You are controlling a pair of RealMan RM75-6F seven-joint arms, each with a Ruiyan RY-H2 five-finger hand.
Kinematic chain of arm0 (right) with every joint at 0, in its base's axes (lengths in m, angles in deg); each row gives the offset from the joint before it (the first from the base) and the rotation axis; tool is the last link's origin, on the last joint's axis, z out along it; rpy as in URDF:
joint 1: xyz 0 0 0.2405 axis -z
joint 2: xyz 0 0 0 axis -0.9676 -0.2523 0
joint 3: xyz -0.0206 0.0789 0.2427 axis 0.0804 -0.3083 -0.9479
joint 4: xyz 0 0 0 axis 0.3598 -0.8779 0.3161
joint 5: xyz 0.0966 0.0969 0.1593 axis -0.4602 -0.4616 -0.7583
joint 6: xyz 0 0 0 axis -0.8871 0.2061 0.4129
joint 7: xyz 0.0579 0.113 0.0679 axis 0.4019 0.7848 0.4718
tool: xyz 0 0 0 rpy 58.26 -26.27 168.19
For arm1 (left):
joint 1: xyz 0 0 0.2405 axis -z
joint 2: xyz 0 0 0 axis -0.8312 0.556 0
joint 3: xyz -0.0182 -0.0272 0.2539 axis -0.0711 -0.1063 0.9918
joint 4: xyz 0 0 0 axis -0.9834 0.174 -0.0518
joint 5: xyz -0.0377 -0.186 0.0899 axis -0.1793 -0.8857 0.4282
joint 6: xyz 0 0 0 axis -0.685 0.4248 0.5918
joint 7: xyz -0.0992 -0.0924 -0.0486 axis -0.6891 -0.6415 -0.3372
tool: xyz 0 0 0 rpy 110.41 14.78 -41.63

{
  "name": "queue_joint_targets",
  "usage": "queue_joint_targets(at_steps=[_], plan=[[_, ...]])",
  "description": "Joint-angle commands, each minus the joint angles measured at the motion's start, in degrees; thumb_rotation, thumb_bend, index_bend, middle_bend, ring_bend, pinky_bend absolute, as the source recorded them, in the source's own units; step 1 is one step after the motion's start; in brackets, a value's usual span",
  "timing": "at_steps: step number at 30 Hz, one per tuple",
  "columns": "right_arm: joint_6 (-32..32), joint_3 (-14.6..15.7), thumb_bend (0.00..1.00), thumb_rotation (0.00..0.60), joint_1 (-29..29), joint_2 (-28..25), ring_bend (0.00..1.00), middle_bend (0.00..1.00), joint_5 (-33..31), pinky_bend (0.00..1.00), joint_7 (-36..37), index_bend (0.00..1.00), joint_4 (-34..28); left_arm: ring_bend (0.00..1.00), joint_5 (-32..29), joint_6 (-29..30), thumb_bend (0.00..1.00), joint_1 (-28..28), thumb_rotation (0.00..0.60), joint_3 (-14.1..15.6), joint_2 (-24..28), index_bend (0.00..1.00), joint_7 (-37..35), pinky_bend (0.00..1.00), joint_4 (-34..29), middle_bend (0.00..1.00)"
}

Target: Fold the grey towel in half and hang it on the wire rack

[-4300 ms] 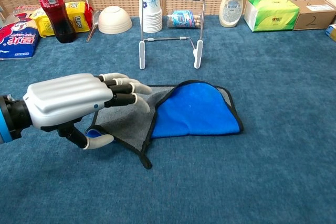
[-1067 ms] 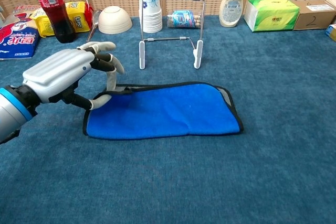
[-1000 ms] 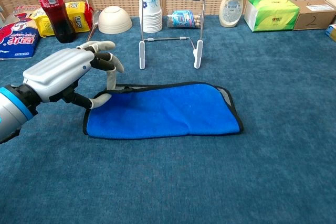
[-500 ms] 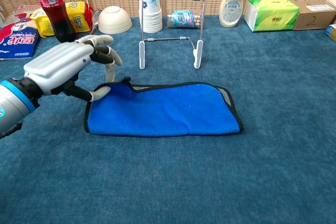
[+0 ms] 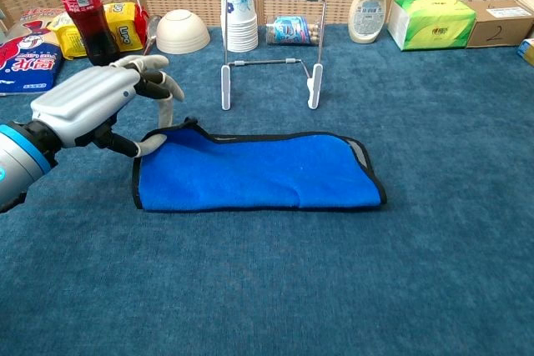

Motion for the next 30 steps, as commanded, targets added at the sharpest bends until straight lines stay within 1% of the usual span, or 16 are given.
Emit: queue_joint_targets(at_steps=[1, 22, 25, 30], plan=[[-0.1, 0.0, 0.38, 0.6, 0.1, -0.1, 0.21, 0.27, 0.0, 0.2, 0.1, 0.24, 0.0, 0.05, -0.4, -0.5, 0.43, 0.2, 0.6, -0.1, -0.6, 0.59, -0.2, 0.0, 0.9, 0.28], [-0.6, 0.0, 0.37, 0.6, 0.7, -0.2, 0.21, 0.27, -0.2, 0.2, 0.5, 0.24, -0.1, 0.03, -2.1, -2.7, 0.4, 1.5, 0.6, -1.0, -3.4, 0.57, 0.7, 0.0, 5.3, 0.26], [-0.7, 0.0, 0.38, 0.6, 0.8, -0.3, 0.21, 0.27, -0.2, 0.2, 0.6, 0.24, -0.1, 0.01, -2.7, -3.3, 0.39, 1.5, 0.6, -1.1, -3.5, 0.54, 1.2, 0.0, 5.6, 0.25], [-0.7, 0.1, 0.37, 0.6, 0.9, -0.2, 0.21, 0.27, -0.1, 0.2, 0.7, 0.24, 0.0, 0.0, -3.7, -4.6, 0.36, 1.3, 0.6, -0.9, -3.2, 0.46, 2.7, 0.0, 4.6, 0.21]])
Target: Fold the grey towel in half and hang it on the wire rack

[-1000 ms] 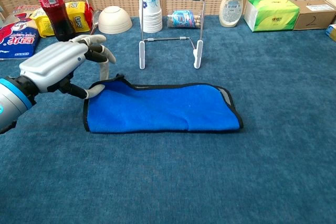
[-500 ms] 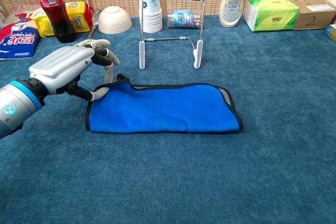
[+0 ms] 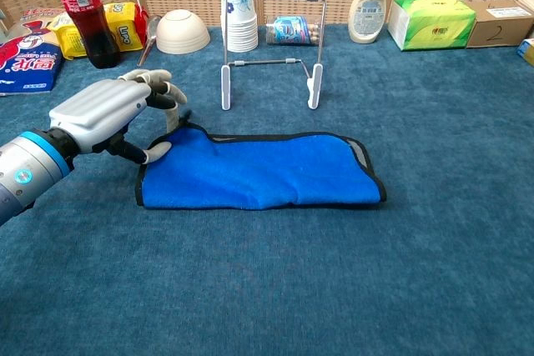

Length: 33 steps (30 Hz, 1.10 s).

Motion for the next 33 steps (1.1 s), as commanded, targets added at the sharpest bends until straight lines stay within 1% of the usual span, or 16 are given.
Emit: queue_joint_targets(at_steps=[1, 3, 6, 11, 15, 22, 26, 31, 33], plan=[[0.0, 0.0, 0.37, 0.6, 0.0, 0.0, 0.21, 0.27, 0.0, 0.2, 0.0, 0.24, 0.0, 0.0, -0.5, -0.5, 0.35, -0.2, 0.6, 0.1, 0.4, 0.43, 0.9, 0.0, -1.0, 0.2], [0.1, 0.0, 0.37, 0.6, 0.0, 0.0, 0.21, 0.27, 0.0, 0.2, 0.0, 0.24, 0.0, 0.0, -0.7, -0.7, 0.32, -0.2, 0.6, 0.2, 0.6, 0.37, 1.2, 0.0, -1.5, 0.17], [0.0, 0.0, 0.38, 0.6, 0.0, 0.0, 0.21, 0.27, 0.0, 0.2, 0.0, 0.24, 0.0, 0.0, -0.8, -0.7, 0.3, -0.4, 0.6, 0.3, 1.2, 0.31, 1.6, 0.0, -2.6, 0.15], [0.1, 0.0, 0.37, 0.6, 0.0, 0.0, 0.21, 0.27, 0.0, 0.2, 0.0, 0.24, 0.1, 0.0, -0.5, -0.3, 0.26, -0.8, 0.6, 0.7, 2.0, 0.26, 1.9, 0.0, -4.4, 0.12], [0.1, 0.0, 0.37, 0.6, 0.0, 0.1, 0.21, 0.27, 0.1, 0.2, 0.0, 0.24, 0.1, 0.0, -0.3, -0.3, 0.25, -1.0, 0.6, 1.1, 2.7, 0.26, 2.1, 0.0, -5.9, 0.11], [0.1, -0.1, 0.38, 0.6, -0.1, 0.1, 0.21, 0.27, 0.3, 0.2, 0.1, 0.24, 0.0, 0.0, 1.1, 1.1, 0.24, -1.6, 0.6, 2.1, 5.2, 0.23, 3.2, 0.0, -10.7, 0.1], [0.2, -0.1, 0.38, 0.6, -0.2, 0.2, 0.21, 0.27, 0.4, 0.2, 0.1, 0.24, 0.0, 0.0, 1.7, 2.2, 0.24, -2.0, 0.6, 2.1, 6.6, 0.22, 3.1, 0.0, -13.7, 0.09], [0.3, -0.2, 0.38, 0.6, -0.3, 0.2, 0.21, 0.27, 0.4, 0.2, 0.0, 0.24, 0.0, 0.0, 3.0, 3.2, 0.24, -2.1, 0.6, 2.4, 8.5, 0.23, 2.5, 0.0, -17.4, 0.11], [0.4, -0.2, 0.38, 0.6, -0.3, 0.2, 0.21, 0.27, 0.4, 0.2, 0.1, 0.24, 0.0, 0.0, 3.5, 3.5, 0.24, -2.0, 0.6, 2.5, 9.3, 0.26, 2.5, 0.0, -18.8, 0.12]])
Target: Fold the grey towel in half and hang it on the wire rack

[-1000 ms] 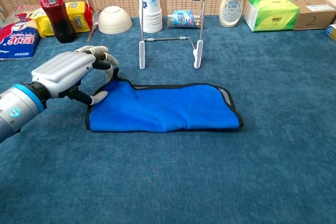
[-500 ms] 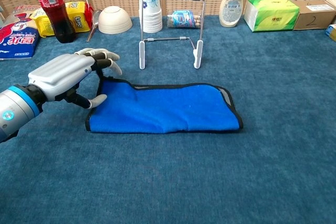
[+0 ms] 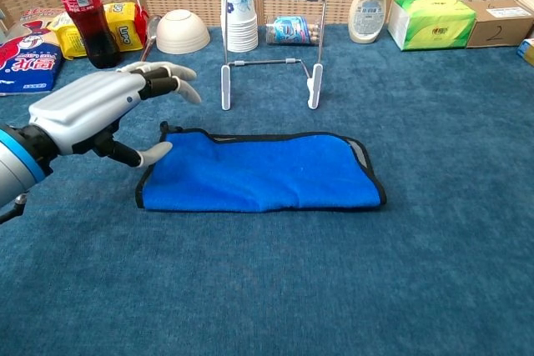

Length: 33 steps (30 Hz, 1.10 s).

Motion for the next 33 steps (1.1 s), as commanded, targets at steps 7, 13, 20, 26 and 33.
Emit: queue_joint_targets(at_steps=[7, 13, 20, 26, 33], plan=[[0.1, 0.0, 0.37, 0.6, -0.1, 0.1, 0.21, 0.27, 0.0, 0.2, 0.1, 0.24, 0.0, 0.02, 2.1, 0.0, 0.24, 0.6, 0.6, 0.5, 4.1, 0.31, -0.5, 0.0, -7.3, 0.18], [0.3, 0.1, 0.38, 0.6, -0.1, -0.1, 0.21, 0.27, 0.2, 0.2, 0.4, 0.24, 0.2, 0.09, 2.3, -3.7, 0.24, 2.3, 0.6, 0.9, 8.3, 0.33, 1.2, 0.01, -14.4, 0.24], [1.3, 0.1, 0.37, 0.6, -1.1, -0.7, 0.21, 0.27, 1.1, 0.2, 0.6, 0.25, -0.2, 0.12, 2.0, -4.7, 0.24, 1.9, 0.6, 1.9, 11.8, 0.34, 3.0, 0.04, -19.2, 0.27], [2.3, -0.1, 0.38, 0.6, -2.1, -0.9, 0.21, 0.28, 1.7, 0.2, 1.2, 0.26, -0.5, 0.12, 1.6, -4.1, 0.24, 0.7, 0.6, 2.8, 13.4, 0.34, 4.0, 0.04, -20.6, 0.28], [2.7, 0.0, 0.37, 0.6, -2.5, -0.5, 0.21, 0.28, 1.6, 0.2, 0.8, 0.26, -0.5, 0.12, -0.2, -5.7, 0.24, 1.2, 0.6, 1.7, 14.0, 0.32, 4.7, 0.02, -20.2, 0.26]])
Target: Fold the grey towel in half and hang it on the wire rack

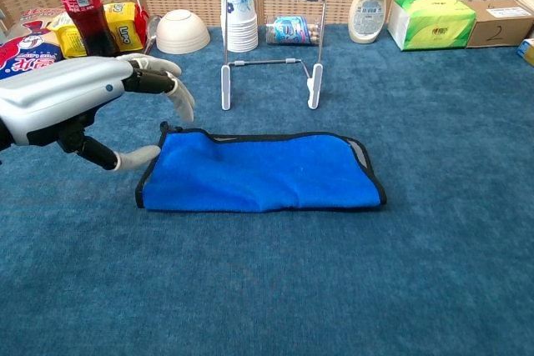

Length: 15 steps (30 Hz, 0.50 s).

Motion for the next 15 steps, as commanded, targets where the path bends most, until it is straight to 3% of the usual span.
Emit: queue_joint_targets(at_steps=[1, 8, 15], plan=[[0.0, 0.1, 0.37, 0.6, 0.0, 0.1, 0.21, 0.28, 0.0, 0.2, -0.1, 0.26, 0.0, 0.12, -0.8, -1.5, 0.24, 0.9, 0.6, -0.8, 0.2, 0.32, 0.1, 0.02, 0.1, 0.26], [0.0, 0.5, 0.38, 0.6, -0.2, -0.8, 0.21, 0.29, 1.2, 0.2, 1.2, 0.26, -1.1, 0.12, -0.2, -1.9, 0.24, 1.9, 0.6, -1.6, 0.7, 0.32, 0.1, 0.03, -1.2, 0.26], [4.0, 0.1, 0.46, 0.6, -4.0, -2.6, 0.21, 0.3, 4.0, 0.2, 5.8, 0.28, -2.2, 0.12, -0.3, 3.4, 0.24, -2.1, 0.6, -0.4, 4.2, 0.3, 2.2, 0.01, -4.4, 0.25]])
